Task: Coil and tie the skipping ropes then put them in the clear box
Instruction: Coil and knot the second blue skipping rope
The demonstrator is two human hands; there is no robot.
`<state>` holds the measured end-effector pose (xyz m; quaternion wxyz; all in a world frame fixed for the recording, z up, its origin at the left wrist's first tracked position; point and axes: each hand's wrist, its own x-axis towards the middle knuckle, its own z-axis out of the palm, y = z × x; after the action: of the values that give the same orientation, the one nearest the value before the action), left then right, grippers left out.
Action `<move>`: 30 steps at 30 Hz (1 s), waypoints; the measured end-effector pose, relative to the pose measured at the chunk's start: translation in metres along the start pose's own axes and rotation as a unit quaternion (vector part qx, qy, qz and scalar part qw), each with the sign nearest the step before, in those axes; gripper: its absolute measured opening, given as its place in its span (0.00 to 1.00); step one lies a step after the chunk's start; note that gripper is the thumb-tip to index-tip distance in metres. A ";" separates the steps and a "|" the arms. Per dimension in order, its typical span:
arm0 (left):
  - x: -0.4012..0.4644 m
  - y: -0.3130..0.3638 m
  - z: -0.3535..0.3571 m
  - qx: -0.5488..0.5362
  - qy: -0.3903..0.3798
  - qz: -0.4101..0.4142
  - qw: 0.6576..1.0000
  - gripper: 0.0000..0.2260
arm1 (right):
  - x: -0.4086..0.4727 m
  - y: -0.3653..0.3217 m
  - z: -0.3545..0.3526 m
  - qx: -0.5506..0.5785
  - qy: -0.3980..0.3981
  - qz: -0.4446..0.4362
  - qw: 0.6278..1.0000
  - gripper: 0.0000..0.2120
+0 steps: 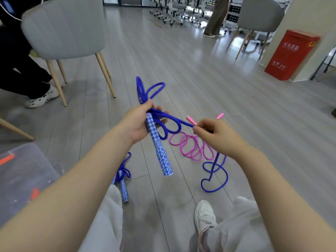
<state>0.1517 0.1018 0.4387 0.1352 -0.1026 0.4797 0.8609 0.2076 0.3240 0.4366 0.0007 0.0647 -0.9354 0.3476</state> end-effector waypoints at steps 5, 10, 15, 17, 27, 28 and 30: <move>0.004 0.029 -0.023 -0.107 0.064 0.041 0.991 0.16 | -0.007 0.014 -0.034 0.030 0.007 0.047 0.998 0.07; 0.008 0.022 -0.028 -0.002 0.104 0.071 0.992 0.15 | -0.009 0.012 -0.042 0.087 0.063 0.043 0.993 0.07; -0.011 0.002 -0.007 0.244 0.032 0.079 0.966 0.09 | -0.007 -0.001 -0.026 0.129 0.084 -0.020 0.988 0.05; -0.020 -0.005 0.001 0.348 -0.017 0.065 0.935 0.08 | -0.006 -0.005 -0.016 0.127 0.076 -0.048 0.988 0.05; -0.030 -0.027 0.017 0.307 -0.148 -0.043 0.939 0.13 | 0.000 -0.017 0.016 0.067 0.031 -0.052 0.996 0.05; -0.030 -0.026 0.017 0.309 -0.156 -0.047 0.937 0.13 | 0.000 -0.017 0.017 0.048 0.041 -0.052 0.997 0.05; -0.032 -0.025 0.018 0.325 -0.178 -0.051 0.927 0.11 | -0.001 -0.018 0.019 0.004 0.056 -0.052 0.997 0.06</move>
<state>0.1897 0.1258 0.4380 0.2882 0.0775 0.6955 0.6536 0.2118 0.2978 0.4338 0.0711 0.0932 -0.9278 0.3541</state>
